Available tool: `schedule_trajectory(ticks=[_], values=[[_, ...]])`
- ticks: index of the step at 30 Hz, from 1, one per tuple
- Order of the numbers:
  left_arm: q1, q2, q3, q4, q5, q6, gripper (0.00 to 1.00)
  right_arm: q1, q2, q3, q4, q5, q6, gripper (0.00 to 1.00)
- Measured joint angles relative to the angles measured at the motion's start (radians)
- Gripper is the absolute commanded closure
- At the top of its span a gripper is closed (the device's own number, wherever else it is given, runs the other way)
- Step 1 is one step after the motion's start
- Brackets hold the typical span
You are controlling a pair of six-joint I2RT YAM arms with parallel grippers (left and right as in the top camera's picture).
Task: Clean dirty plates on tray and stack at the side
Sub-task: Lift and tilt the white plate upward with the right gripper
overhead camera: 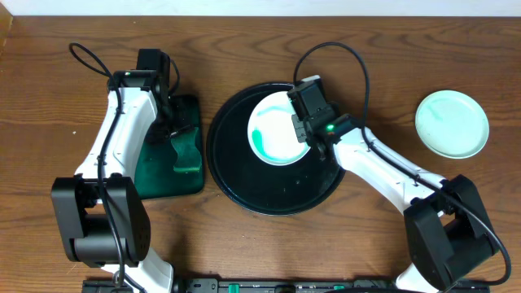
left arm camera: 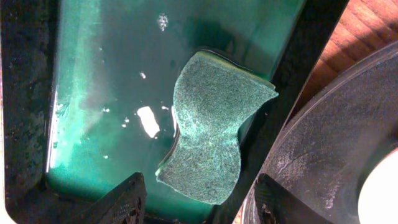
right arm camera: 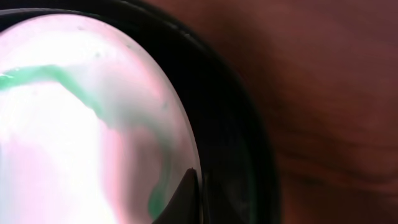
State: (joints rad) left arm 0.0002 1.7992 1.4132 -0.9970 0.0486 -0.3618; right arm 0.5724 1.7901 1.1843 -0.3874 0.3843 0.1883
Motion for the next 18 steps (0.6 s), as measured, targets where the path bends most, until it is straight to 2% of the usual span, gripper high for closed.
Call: schedule_trajectory(ticks=[8,18], values=[[0.000,0.000,0.000,-0.002,0.000,0.000,0.42,0.045,-0.056,-0.001,0.035,0.189,-0.186,0.99],[0.000,0.000,0.000,-0.018,0.000,0.000,0.42,0.096,-0.199,-0.001,0.048,0.258,-0.361,0.99]])
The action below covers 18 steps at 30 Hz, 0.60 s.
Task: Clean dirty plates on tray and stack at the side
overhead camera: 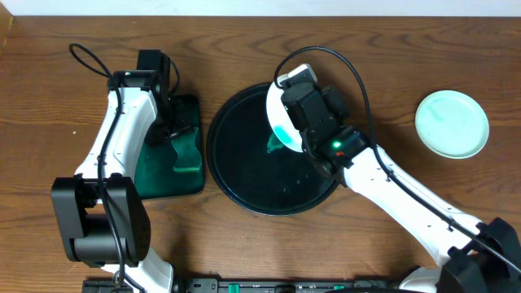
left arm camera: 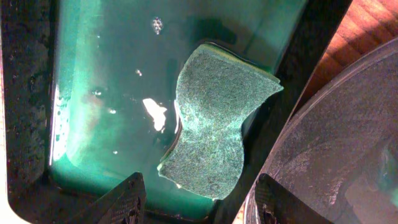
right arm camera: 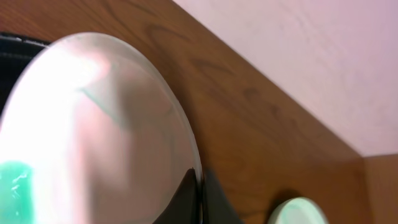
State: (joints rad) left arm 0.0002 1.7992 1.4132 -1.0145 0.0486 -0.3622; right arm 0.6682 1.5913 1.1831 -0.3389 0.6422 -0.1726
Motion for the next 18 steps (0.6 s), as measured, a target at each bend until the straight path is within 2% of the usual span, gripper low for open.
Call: schedule_trajectory(ticks=[8,18], values=[[0.000,0.000,0.000,-0.004,0.000,0.000,0.42,0.100,-0.037,0.000,0.000,0.042,-0.312,0.99],[0.000,0.000,0.000,-0.005,0.000,0.000,0.42,0.240,-0.039,0.000,0.007,0.278,-0.648,0.99]])
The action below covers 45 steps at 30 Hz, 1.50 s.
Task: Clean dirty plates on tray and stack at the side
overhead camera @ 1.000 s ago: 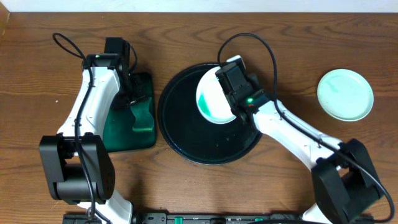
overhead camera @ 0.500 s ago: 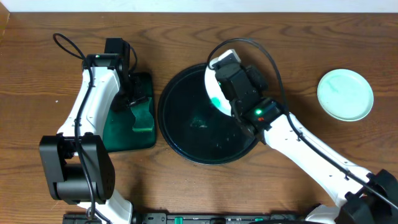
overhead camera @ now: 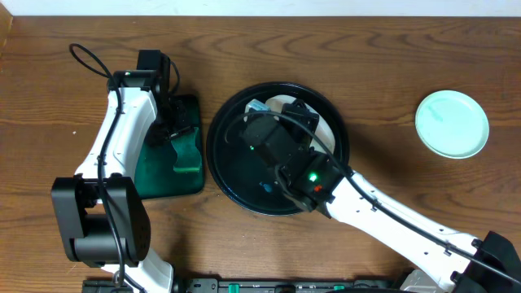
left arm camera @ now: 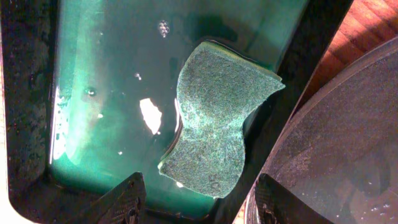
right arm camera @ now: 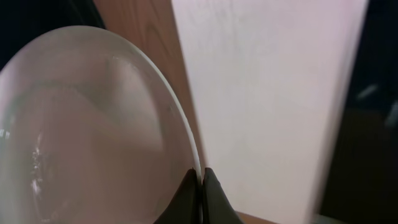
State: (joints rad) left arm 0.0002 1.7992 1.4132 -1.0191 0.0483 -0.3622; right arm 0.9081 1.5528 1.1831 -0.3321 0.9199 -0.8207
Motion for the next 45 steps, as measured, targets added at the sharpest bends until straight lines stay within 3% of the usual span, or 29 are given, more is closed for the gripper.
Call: schedule_trajectory(ticks=[12,45], values=[[0.000,0.000,0.000,0.000,0.000,0.000,0.42,0.040,0.000,0.000,0.019,0.246,-0.191,0.99],[0.000,0.000,0.000,-0.013,0.000,0.000,0.42,0.135,0.000,0.000,0.023,0.327,0.030,0.99]])
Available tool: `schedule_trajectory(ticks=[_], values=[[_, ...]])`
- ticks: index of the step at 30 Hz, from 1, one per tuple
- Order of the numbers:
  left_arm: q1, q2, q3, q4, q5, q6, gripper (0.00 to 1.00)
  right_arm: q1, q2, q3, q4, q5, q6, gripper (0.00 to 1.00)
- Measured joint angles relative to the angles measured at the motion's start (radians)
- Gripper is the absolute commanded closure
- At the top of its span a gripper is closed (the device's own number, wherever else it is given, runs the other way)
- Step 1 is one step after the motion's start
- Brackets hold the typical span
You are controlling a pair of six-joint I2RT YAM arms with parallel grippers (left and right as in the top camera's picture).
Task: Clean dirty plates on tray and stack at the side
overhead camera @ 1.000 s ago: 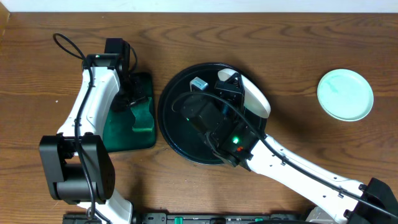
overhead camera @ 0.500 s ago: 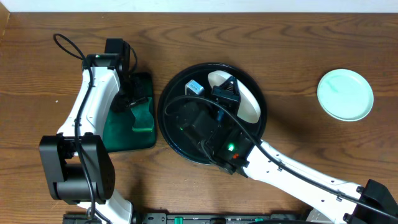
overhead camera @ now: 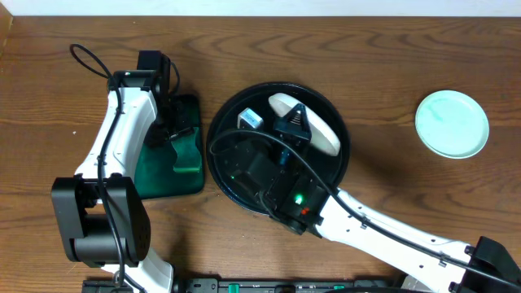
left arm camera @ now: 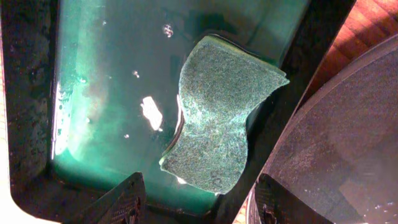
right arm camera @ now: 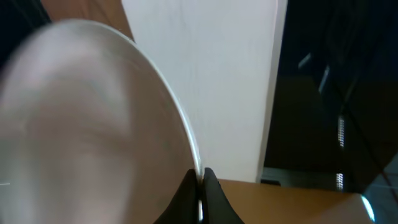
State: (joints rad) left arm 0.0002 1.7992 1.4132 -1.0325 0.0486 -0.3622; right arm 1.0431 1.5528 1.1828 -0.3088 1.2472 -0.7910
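Observation:
My right gripper (right arm camera: pixel 200 182) is shut on the rim of a white plate (right arm camera: pixel 93 124) and holds it tilted on edge, high above the round black tray (overhead camera: pixel 232 175). From overhead the plate (overhead camera: pixel 319 130) shows as a narrow white oval beside the gripper (overhead camera: pixel 291 118). My left gripper (left arm camera: pixel 199 202) is open just above the green wash basin (left arm camera: pixel 106 74). A green sponge (left arm camera: pixel 217 124) lies in the basin's water, ahead of the fingers. A pale green plate (overhead camera: pixel 452 124) rests on the table at the far right.
The basin (overhead camera: pixel 159 183) sits just left of the tray, their edges almost touching. The right arm (overhead camera: pixel 366 228) reaches across the tray from the front right, near the camera. Bare wooden table lies around the pale green plate.
The right arm has risen closer to the overhead camera with the plate, which now stands more edge-on. The left arm has not moved; the sponge has drifted slightly.
The white plate lay flat in the tray, streaked green, with my right gripper at its rim. Then it was tipped up, with green liquid on the tray below. Then it hung on edge above the tray, and now higher. The left gripper stayed open over the sponge.

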Motion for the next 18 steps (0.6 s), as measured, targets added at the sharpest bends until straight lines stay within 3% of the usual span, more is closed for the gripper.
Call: schedule_trajectory(ticks=[18], values=[[0.000,0.000,0.000,0.004,0.000,0.000,0.42,-0.008,0.000,-0.001,-0.091,-0.014,0.168,0.99]])
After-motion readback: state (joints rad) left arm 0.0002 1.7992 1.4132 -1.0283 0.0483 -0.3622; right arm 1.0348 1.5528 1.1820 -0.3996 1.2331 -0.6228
